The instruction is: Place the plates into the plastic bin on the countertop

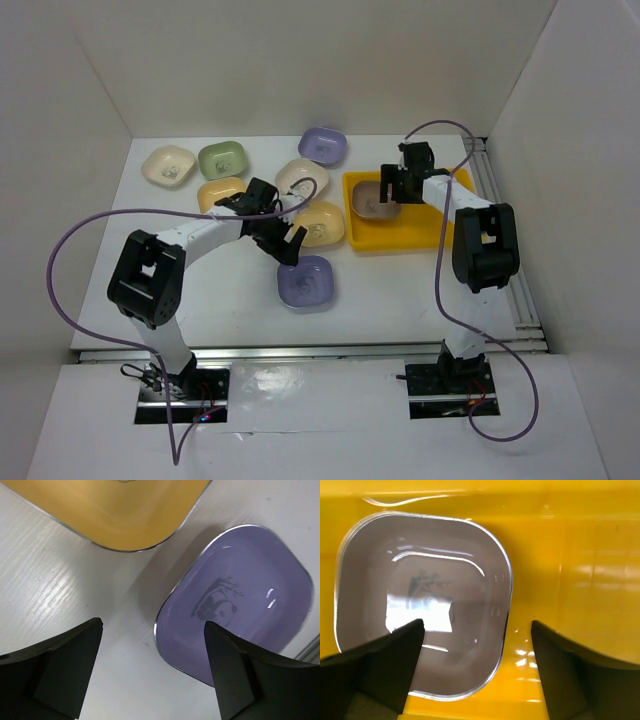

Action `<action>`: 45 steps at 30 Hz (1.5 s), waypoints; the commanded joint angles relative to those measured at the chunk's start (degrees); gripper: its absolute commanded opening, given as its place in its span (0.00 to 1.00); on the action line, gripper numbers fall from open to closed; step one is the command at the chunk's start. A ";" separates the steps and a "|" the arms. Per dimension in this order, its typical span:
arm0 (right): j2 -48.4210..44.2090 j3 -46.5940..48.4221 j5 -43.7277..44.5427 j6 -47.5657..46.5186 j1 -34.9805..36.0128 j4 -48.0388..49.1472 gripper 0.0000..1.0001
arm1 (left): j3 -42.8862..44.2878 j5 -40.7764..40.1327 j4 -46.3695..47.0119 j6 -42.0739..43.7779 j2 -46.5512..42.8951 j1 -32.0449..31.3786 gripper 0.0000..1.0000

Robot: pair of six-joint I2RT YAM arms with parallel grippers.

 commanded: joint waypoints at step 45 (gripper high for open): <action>-29.52 -31.35 6.71 12.77 41.96 18.36 0.68 | 4.44 2.07 -8.76 1.60 -13.34 -0.49 0.00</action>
